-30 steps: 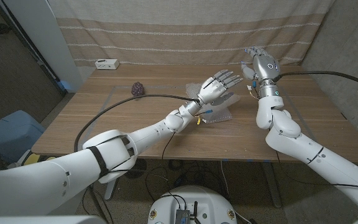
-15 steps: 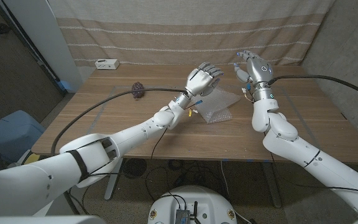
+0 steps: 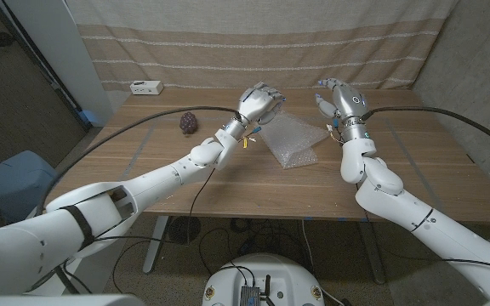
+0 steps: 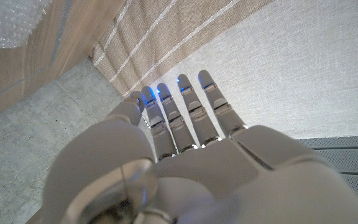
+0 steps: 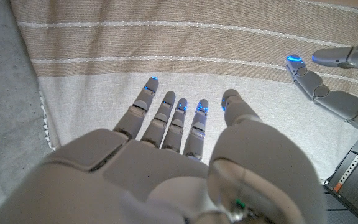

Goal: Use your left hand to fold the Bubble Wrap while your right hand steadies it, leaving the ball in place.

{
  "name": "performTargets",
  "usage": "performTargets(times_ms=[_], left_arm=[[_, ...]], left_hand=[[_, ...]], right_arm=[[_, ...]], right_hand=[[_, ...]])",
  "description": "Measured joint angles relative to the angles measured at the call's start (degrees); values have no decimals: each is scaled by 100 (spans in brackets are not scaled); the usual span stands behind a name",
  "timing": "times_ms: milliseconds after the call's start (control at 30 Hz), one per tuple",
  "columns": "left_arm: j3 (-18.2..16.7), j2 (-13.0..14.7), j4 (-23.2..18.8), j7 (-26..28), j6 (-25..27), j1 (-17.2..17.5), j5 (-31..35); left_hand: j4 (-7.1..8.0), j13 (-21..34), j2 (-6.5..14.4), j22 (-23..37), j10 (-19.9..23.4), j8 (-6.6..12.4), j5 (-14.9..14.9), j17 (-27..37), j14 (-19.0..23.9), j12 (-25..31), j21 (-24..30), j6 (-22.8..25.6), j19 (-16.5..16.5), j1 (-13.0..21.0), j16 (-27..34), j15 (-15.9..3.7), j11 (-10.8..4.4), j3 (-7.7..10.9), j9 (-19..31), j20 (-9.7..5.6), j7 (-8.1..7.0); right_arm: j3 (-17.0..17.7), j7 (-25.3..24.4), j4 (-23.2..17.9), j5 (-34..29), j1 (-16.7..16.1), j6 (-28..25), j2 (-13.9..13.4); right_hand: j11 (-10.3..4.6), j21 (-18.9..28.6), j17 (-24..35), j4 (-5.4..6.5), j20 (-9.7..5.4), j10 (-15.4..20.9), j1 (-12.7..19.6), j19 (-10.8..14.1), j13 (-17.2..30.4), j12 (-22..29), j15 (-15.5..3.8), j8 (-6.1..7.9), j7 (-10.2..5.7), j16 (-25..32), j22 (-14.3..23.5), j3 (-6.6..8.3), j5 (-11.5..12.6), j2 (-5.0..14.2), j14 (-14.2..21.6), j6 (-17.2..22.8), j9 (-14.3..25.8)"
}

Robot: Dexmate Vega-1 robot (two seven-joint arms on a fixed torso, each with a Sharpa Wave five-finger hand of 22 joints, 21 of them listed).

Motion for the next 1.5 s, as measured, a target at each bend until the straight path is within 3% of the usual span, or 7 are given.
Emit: performTargets(times_ms=[367,400,433,667,700,1133,1500], left_arm=[[-151,455,-417,-392,-130,-73,-94],[-163,479,-434,-392,-130,-76,-94],[-180,515,-459,-1218,-348,-82,-206],[-268,651,-565,-1218,-348,-110,-206],[-277,666,-572,-1831,-488,-114,-278],[-395,827,-612,-2672,-670,-167,-406],[-404,824,-502,-3294,-877,-252,-505]], left_hand=[[-23,0,0,-16,-506,-351,0,16,-473,-325,-24,-440,-138,0,-114,57,16,224,29,13,-41],[-22,1,-1,-15,-530,-351,0,16,-493,-336,-35,-448,-138,0,-146,38,22,258,29,12,-33],[-13,0,16,-16,-529,-351,0,16,-523,-336,-35,-448,-138,-17,-152,50,22,281,29,12,-33],[79,1,68,-40,-474,-351,-6,16,-530,-380,-35,-345,-123,-69,-114,48,45,420,28,-65,60],[95,1,68,-42,-407,-351,-27,16,-466,-355,-35,-287,-105,-68,-101,51,52,449,28,-83,60],[105,1,65,-42,-250,-350,-49,0,-302,-341,-35,-135,-73,-128,-76,42,53,576,28,-114,110],[123,-28,36,-69,-304,-415,-89,1,-416,-402,-35,-180,-146,-159,-108,48,42,733,28,-390,110]], right_arm=[[-52,172,2,54,-3,73,11],[-52,192,2,60,-3,86,11],[-204,203,15,64,-9,95,55],[-204,323,15,97,-9,175,55],[-366,342,66,105,-9,188,124],[-641,601,253,211,71,418,265],[-912,873,439,256,192,603,357]], right_hand=[[20,0,26,0,11,20,0,10,0,0,-8,0,0,23,0,0,0,0,8,19,0],[24,0,30,0,11,23,0,10,0,0,-8,0,0,22,0,0,0,0,8,19,0],[18,0,45,0,11,43,0,10,0,0,-8,0,0,22,0,0,0,0,8,19,0],[-4,0,73,24,11,105,83,10,-1,0,-8,0,3,22,0,24,0,83,8,104,0],[-12,0,79,22,11,114,83,10,-1,0,-8,0,14,50,-1,26,0,83,8,114,0],[-22,-1,106,22,-10,227,151,30,-1,0,-1,0,30,101,-1,120,24,151,41,193,0],[-18,-1,182,85,-52,330,272,28,-2,34,1,0,30,150,-1,279,47,209,79,298,0]])
